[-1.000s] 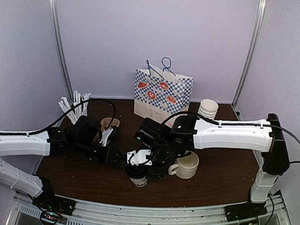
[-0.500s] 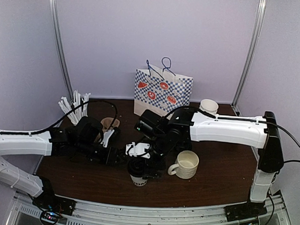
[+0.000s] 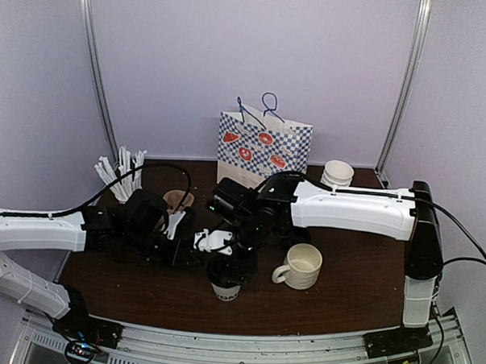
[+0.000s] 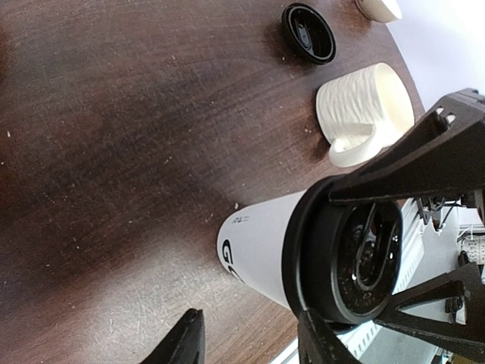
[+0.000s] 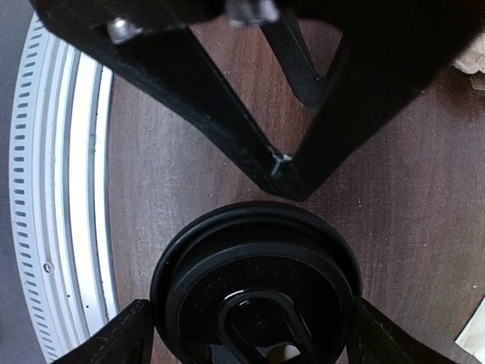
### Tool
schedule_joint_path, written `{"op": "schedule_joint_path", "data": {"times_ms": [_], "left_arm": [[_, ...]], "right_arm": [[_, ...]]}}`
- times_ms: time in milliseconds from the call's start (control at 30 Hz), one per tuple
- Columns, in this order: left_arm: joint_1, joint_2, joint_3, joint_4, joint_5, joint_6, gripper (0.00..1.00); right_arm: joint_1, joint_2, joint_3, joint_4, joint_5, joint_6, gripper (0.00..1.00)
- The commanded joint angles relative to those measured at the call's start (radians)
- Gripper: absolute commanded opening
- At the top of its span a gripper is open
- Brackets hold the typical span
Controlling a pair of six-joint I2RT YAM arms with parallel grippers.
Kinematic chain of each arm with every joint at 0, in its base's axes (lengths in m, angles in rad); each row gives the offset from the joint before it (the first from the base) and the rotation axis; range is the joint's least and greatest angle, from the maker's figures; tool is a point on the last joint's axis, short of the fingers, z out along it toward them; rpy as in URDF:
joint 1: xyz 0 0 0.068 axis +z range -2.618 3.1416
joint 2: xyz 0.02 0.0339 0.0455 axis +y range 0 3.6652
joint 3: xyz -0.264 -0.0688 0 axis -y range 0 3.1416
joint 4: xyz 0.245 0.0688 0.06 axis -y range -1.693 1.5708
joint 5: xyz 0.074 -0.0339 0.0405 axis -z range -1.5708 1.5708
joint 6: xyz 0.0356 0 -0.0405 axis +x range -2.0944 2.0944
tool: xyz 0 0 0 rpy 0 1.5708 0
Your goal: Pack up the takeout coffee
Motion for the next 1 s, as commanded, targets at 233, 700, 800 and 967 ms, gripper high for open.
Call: {"op": "schedule_joint_path", "data": {"times_ms": [233, 700, 800, 967], "left_arm": [[-0.005, 0.014, 0.045, 0.024, 0.003, 0.023, 0.45], [-0.005, 0.015, 0.052, 0.004, -0.005, 0.022, 0.45], [-0.004, 0.011, 0.056, -0.001, -0.01, 0.023, 0.45], [-0.004, 0.011, 0.058, -0.008, -0.015, 0.021, 0.45]], "right_arm": [[-0.003, 0.003, 0.03, -0.038, 0.005, 0.012, 0.83], [-0.004, 0.01, 0.029, -0.031, 0.091, 0.014, 0.74], [-0.011, -0.024, 0.03, -0.03, 0.097, 0.001, 0.73], [-0.091, -0.065, 0.063, -0.043, 0.085, -0.002, 0.72]]}}
